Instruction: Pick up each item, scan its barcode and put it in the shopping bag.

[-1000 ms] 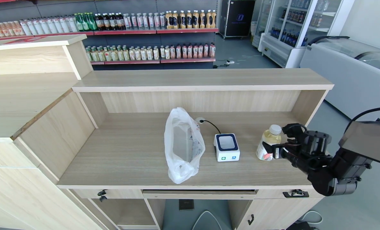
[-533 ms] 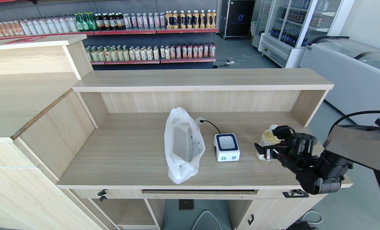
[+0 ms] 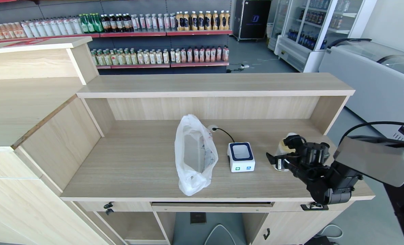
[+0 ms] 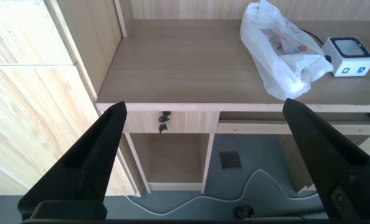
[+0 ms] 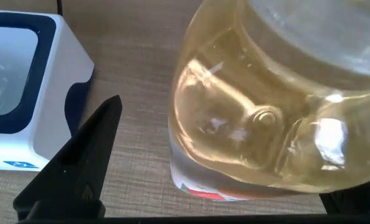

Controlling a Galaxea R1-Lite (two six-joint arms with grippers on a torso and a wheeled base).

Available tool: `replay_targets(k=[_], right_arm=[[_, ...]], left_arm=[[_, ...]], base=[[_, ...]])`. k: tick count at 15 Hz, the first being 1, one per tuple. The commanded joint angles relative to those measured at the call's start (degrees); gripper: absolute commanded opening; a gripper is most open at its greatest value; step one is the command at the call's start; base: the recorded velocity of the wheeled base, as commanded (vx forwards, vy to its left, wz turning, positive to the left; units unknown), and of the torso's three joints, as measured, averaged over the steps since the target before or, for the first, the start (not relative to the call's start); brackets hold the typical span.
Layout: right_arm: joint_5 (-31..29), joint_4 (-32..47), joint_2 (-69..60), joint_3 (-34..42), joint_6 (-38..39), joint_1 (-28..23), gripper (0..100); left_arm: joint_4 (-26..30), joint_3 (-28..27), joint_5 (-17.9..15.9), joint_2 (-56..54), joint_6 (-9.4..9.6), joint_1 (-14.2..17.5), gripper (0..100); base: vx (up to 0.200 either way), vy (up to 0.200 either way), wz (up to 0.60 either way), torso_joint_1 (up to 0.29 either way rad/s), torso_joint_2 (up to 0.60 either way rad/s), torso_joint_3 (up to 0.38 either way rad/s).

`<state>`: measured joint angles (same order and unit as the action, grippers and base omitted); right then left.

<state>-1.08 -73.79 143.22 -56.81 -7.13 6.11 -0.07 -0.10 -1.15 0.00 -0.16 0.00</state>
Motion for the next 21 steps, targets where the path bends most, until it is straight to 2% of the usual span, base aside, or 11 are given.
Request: replay_targets(k=[1, 4, 10, 11, 21], right_arm=[[-0.1, -0.1, 1.4, -1.4, 0.0, 0.7, 100], [0.0, 0.1, 2.9, -4.6, -0.1, 1.1, 100], [1.5, -0.7, 3.2, -4.8, 0.1, 1.7, 100], [2.7, -0.7, 3.2, -4.7, 0.0, 1.4, 0], [3.0, -0.7, 1.4, -4.5, -1.5, 0.6, 0]], left_arm=[[0.0, 0.0, 0.0, 0.1, -0.02, 0.0, 100], [0.0, 0.0, 0.0, 0.1, -0.02, 0.0, 100], [0.0, 0.0, 0.0, 0.1, -0.02, 0.0, 100], [0.0, 0.0, 0.0, 0.1, -0.02, 0.0, 100], [0.0, 0.0, 0.0, 0.1, -0.02, 0.0, 100]], base=[[0.0, 0.0, 0.0, 0.0, 0.0, 0.0], [0.0, 0.0, 0.0, 0.0, 0.0, 0.0], [0.0, 0.0, 0.0, 0.0, 0.0, 0.0], [0.0, 0.0, 0.0, 0.0, 0.0, 0.0], [0.0, 0.0, 0.0, 0.0, 0.0, 0.0]])
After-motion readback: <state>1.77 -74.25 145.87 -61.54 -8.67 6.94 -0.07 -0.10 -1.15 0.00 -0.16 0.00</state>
